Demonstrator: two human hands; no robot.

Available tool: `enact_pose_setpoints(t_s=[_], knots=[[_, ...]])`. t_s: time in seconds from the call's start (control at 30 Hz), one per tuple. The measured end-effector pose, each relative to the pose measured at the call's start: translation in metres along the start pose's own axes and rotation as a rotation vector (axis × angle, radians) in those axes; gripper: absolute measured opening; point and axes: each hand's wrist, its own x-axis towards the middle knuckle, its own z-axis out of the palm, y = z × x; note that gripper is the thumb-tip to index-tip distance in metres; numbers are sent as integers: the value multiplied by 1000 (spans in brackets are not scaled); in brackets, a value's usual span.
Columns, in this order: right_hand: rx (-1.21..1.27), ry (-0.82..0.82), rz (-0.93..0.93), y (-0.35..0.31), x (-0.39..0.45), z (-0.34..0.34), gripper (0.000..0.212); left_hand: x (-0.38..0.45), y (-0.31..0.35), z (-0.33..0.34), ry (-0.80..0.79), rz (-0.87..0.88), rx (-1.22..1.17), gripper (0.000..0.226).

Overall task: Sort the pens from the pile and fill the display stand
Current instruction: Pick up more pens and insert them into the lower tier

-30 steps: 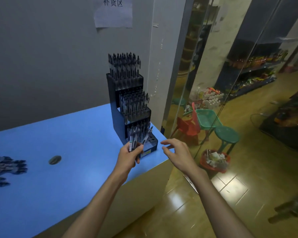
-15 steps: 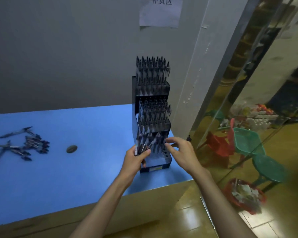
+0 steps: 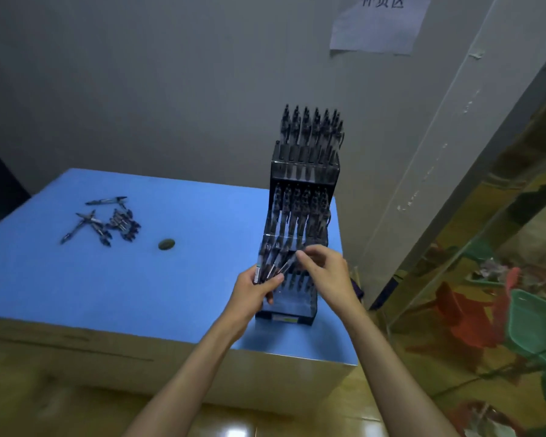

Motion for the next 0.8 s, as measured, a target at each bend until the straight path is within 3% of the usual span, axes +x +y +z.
enact_pose_setpoints(t_s=[0.13,0.27,0.37,0.53,0.8], knots=[[302,-14,130,-4,10,0,12,-2,-3,7,100,-28,12,13],[403,87,126,-11,14,-9,13,-4,-8,-8,213,-19,38,18],[222,162,-7,-6,18,-16,9,-5,-13,-23,291,-11,79,18],[-182,135,-220,10,22,-6,16,-5,-17,-35,300,-25,72,21],[-294,100,-230,22,11,19,20,-9,-19,-46,268,36,36,23]])
